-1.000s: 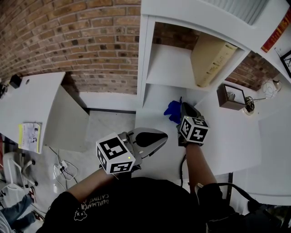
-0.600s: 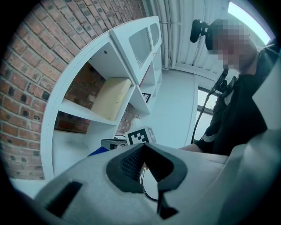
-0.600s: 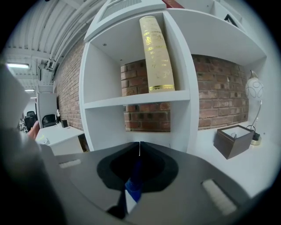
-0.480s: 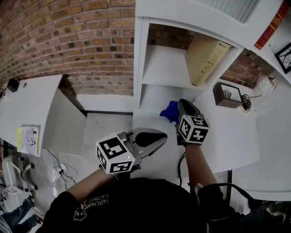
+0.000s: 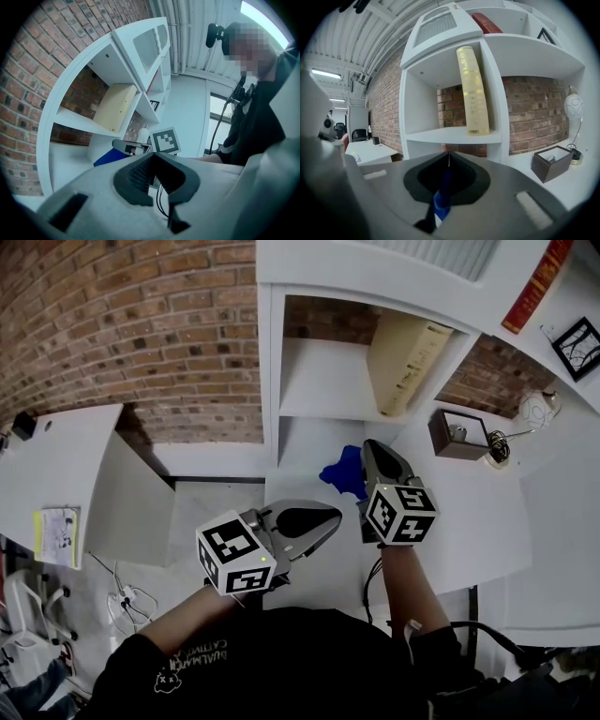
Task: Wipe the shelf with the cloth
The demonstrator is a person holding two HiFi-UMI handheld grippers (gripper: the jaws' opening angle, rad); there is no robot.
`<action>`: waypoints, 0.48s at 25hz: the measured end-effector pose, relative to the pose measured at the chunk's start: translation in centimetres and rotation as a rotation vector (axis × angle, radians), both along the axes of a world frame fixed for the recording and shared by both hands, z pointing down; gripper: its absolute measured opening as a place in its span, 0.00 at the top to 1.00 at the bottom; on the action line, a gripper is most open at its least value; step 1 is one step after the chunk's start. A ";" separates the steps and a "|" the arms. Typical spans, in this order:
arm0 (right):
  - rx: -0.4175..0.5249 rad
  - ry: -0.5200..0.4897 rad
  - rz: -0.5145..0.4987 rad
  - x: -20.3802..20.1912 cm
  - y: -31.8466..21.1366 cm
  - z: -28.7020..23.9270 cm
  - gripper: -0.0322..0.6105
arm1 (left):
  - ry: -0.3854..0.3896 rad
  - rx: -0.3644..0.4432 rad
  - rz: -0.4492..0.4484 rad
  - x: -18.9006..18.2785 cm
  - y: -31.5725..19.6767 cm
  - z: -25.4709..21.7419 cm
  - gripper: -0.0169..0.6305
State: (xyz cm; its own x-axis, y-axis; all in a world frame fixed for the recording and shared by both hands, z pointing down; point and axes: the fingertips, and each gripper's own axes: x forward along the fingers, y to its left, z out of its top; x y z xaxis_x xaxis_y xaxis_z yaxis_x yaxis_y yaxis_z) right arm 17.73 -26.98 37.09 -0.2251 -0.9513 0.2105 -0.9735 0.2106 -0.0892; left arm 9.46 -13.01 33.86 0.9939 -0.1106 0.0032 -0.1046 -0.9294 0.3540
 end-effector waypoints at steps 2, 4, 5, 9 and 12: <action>0.028 -0.005 -0.016 -0.1 0.6 -1.3 0.93 | 0.002 0.006 0.005 0.6 0.3 -0.2 0.98; 0.056 -0.015 -0.031 -0.1 1.2 -2.7 0.93 | 0.005 0.010 0.005 1.2 0.4 -0.3 0.98; 0.070 -0.018 -0.038 -0.1 1.5 -3.4 0.93 | 0.007 0.011 0.001 1.5 0.5 -0.4 0.98; 0.116 -0.019 -0.081 -0.4 3.1 -5.6 0.93 | 0.025 0.014 -0.038 2.2 0.7 -0.9 0.98; 0.149 -0.022 -0.123 -0.6 4.4 -7.0 0.93 | 0.045 0.022 -0.094 2.6 0.6 -1.3 0.98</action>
